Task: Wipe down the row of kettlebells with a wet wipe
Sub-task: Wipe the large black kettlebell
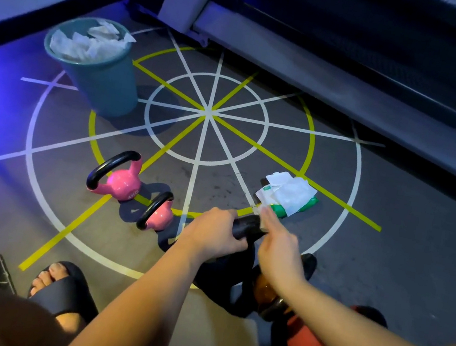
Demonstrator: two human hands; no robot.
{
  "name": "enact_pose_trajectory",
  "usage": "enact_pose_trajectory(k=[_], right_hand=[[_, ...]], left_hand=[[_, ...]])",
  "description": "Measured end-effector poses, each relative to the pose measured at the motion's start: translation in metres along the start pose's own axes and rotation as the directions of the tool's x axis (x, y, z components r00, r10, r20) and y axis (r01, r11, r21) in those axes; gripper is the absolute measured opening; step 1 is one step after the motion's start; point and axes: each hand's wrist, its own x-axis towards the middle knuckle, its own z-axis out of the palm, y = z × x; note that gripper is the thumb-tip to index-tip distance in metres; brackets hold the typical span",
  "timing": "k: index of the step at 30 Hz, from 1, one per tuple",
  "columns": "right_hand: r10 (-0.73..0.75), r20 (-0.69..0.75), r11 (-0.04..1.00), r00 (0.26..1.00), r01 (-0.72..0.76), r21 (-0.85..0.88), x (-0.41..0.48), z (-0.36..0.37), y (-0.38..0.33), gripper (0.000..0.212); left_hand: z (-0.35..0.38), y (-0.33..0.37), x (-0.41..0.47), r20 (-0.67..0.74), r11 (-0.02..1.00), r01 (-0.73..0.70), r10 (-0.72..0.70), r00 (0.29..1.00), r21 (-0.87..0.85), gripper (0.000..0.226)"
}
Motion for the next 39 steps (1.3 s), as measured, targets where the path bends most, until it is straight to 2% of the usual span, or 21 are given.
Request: enact_pose_trajectory(k=[1, 3, 5, 8, 11, 13, 15, 18, 20, 22, 24, 26, 29, 31, 33, 36, 37, 39], right_hand=[[0.1, 0.021, 0.995, 0.995, -0.1, -0.01, 0.01, -0.006, 0.005, 0.06], [0.16, 0.028, 0.987, 0.987, -0.159, -0.021, 0.015, -0.012, 0.004, 0.057], [0.052, -0.011, 0.998, 0.999, -0.052, 0.045, -0.001, -0.008, -0.013, 0.053], [-0.204, -0.004, 0.974, 0.979, 0.204, 0.098, -0.025, 0.008, -0.028, 0.049], [-0.284, -0.016, 0.957, 0.959, 0.284, 0.06, -0.018, 0.011, -0.016, 0.05], [-0.253, -0.088, 0.963, 0.964, 0.259, 0.071, -0.015, 0.004, -0.012, 0.05], [-0.146, -0.138, 0.986, 0.98, 0.156, 0.064, -0.009, -0.003, -0.01, 0.048], [0.09, -0.097, 0.994, 0.991, -0.085, 0.063, 0.005, -0.008, -0.006, 0.047], [0.137, -0.068, 0.99, 0.988, -0.134, 0.054, 0.006, -0.005, -0.013, 0.046], [0.074, -0.08, 0.997, 0.994, -0.072, 0.016, -0.004, -0.002, -0.024, 0.043], [-0.057, -0.091, 0.996, 0.994, 0.051, -0.068, -0.013, -0.001, -0.032, 0.04], [-0.198, -0.039, 0.972, 0.979, 0.191, -0.14, -0.018, 0.003, -0.032, 0.041], [-0.379, 0.08, 0.911, 0.922, 0.386, -0.142, -0.029, 0.013, -0.029, 0.046], [-0.424, 0.018, 0.904, 0.905, 0.425, -0.055, -0.031, 0.014, -0.026, 0.045], [-0.305, -0.074, 0.952, 0.95, 0.303, -0.026, -0.021, 0.007, -0.026, 0.04], [0.04, -0.092, 0.999, 0.995, -0.042, -0.026, -0.001, -0.005, -0.024, 0.039], [0.089, -0.088, 0.996, 0.992, -0.092, -0.022, 0.001, -0.005, -0.024, 0.039], [0.025, -0.089, 0.998, 0.996, -0.03, -0.062, -0.004, 0.001, -0.029, 0.038]], left_hand=[[0.0, 0.0, 0.0, 0.002, 1.0, 0.004, -0.004, 1.0, 0.001, 0.032], [0.001, -0.001, 0.001, 0.004, 1.0, 0.009, -0.009, 1.0, 0.005, 0.032], [0.001, -0.001, 0.002, 0.005, 1.0, 0.005, -0.005, 1.0, 0.019, 0.03], [0.002, -0.001, 0.005, 0.031, 0.999, -0.011, 0.01, 0.999, 0.037, 0.015], [0.001, -0.001, 0.004, 0.033, 0.999, -0.035, 0.034, 0.999, 0.032, 0.014], [0.0, 0.0, 0.002, 0.019, 0.999, -0.025, 0.024, 1.0, 0.022, 0.026], [-0.001, 0.001, 0.001, 0.002, 0.999, -0.015, 0.015, 1.0, 0.031, 0.031], [-0.001, -0.001, 0.001, 0.003, 1.0, 0.005, -0.005, 1.0, 0.01, 0.031], [0.0, 0.0, 0.001, -0.005, 1.0, 0.011, -0.011, 1.0, 0.011, 0.034], [0.001, 0.001, -0.002, 0.001, 0.999, 0.047, -0.047, 0.999, -0.007, 0.038], [0.003, -0.006, -0.009, -0.017, 0.997, 0.079, -0.079, 0.997, -0.015, 0.041], [0.009, -0.025, -0.024, -0.075, 0.996, 0.085, -0.086, 0.993, -0.02, 0.039], [0.024, -0.054, -0.05, -0.188, 0.976, 0.076, -0.115, 0.975, -0.203, 0.032], [0.031, -0.06, -0.06, -0.174, 0.925, 0.144, -0.216, 0.961, -0.352, 0.036], [0.038, -0.066, -0.062, -0.144, 0.887, 0.171, -0.254, 0.956, -0.429, 0.038], [0.039, -0.068, -0.06, -0.139, 0.895, 0.166, -0.242, 0.96, -0.414, 0.038], [0.038, -0.067, -0.058, -0.133, 0.897, 0.172, -0.245, 0.96, -0.408, 0.038], [0.039, -0.067, -0.055, -0.114, 0.895, 0.195, -0.26, 0.959, -0.402, 0.041]])
